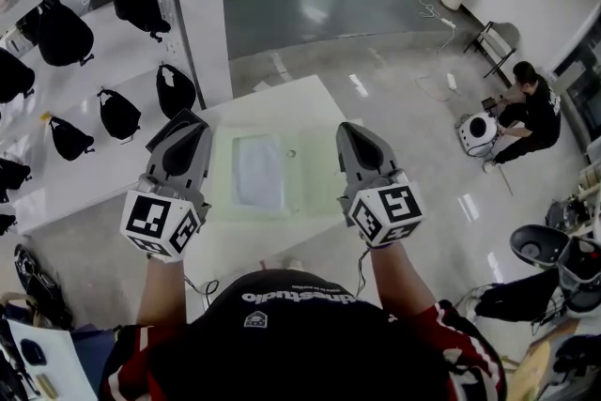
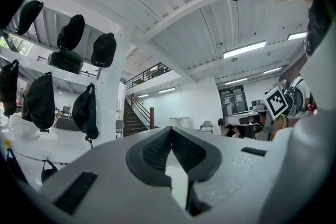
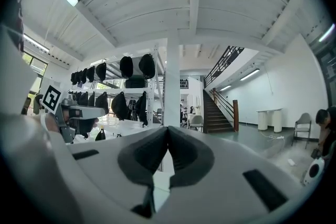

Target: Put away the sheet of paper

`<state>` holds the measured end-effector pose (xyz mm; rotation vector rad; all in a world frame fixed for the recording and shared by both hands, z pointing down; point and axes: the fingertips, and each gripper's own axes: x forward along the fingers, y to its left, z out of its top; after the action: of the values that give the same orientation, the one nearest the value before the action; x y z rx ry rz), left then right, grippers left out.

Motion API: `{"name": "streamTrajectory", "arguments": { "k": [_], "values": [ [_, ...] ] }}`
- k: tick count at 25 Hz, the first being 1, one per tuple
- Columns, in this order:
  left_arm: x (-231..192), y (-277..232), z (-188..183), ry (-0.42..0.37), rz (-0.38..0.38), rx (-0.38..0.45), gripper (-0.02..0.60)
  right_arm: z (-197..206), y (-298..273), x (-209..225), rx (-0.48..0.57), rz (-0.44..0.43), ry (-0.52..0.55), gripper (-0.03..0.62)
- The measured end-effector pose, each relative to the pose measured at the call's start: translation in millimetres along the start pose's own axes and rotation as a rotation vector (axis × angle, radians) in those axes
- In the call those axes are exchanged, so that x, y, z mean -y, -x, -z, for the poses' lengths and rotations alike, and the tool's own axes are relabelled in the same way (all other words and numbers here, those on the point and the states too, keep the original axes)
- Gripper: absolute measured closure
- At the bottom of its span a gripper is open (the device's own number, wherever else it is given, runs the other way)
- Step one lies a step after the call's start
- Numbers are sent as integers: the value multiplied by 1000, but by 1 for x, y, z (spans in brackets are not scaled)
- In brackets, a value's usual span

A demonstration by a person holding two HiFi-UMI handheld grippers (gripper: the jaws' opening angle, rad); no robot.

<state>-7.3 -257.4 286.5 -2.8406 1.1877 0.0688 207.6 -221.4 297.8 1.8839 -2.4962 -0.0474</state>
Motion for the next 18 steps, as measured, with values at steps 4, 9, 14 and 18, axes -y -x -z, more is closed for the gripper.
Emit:
{"name": "streamTrajectory", "arguments": {
  "k": [4, 9, 14, 18],
  "values": [
    [3, 0, -1, -4, -1, -5, 578, 0, 1, 0, -7, -3, 7, 599],
    [3, 2, 4, -18, -2, -9, 578, 3, -1, -1, -9, -13, 0, 599],
    [3, 3, 6, -29, 3, -10, 578, 7, -3, -3, -12, -24, -10, 599],
    [2, 1, 6, -27, 6, -10, 578, 8, -6, -1, -16, -25, -15, 599]
  ]
}}
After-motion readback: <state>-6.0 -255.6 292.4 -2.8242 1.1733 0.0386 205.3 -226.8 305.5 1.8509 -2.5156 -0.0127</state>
